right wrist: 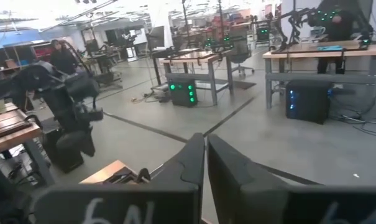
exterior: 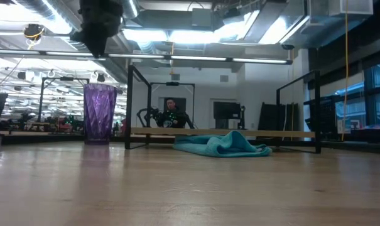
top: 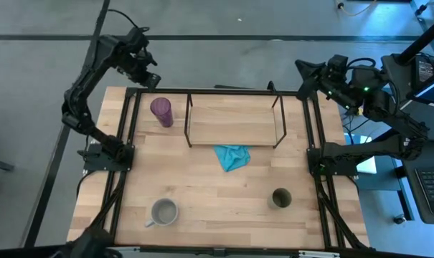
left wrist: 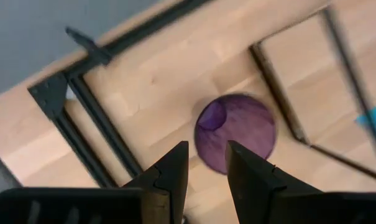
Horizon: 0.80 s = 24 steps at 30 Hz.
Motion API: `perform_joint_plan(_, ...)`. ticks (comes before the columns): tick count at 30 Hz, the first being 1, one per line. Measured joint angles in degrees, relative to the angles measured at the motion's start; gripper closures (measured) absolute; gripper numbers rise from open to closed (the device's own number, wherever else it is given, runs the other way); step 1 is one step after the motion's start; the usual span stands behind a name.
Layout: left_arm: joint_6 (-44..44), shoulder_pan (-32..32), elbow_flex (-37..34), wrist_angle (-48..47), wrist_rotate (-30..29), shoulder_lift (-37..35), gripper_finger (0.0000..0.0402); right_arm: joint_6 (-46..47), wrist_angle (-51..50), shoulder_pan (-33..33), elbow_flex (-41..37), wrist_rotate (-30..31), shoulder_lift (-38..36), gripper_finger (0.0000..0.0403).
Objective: Stack small to large cups/mugs on shelf
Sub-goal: Put the violet cup on the shelf
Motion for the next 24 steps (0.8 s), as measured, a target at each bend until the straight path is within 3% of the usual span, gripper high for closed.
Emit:
perform_joint_plan(6, 2.29, -0.47, -8.54, 1.00, -0.90, 0.33, 0.0301, -0.18, -0.12, 0.02, 0.00, 0.74, -0.02, 0.0381)
perform_joint_plan(12, 1.56, -1.51, -18.83, 11.05, -1.53, -5.23, 0.0301, 0.11, -0.26, 0.02, 0.00, 0.78, -0.02, 0.0381)
perform_joint_plan(19, -0.37, -1.95, -24.34, 15.84, -0.76, -12.02, 0.0301, 0.43, -0.26, 0.00, 0.00, 0.78, 0.28, 0.0381)
perform_joint_plan(24, -0.73, -1.91, -27.64, 17.46, 0.49, -12.35, 0.0301, 0.46, -0.34, 0.00, 0.00, 0.81, 1.34, 0.0381)
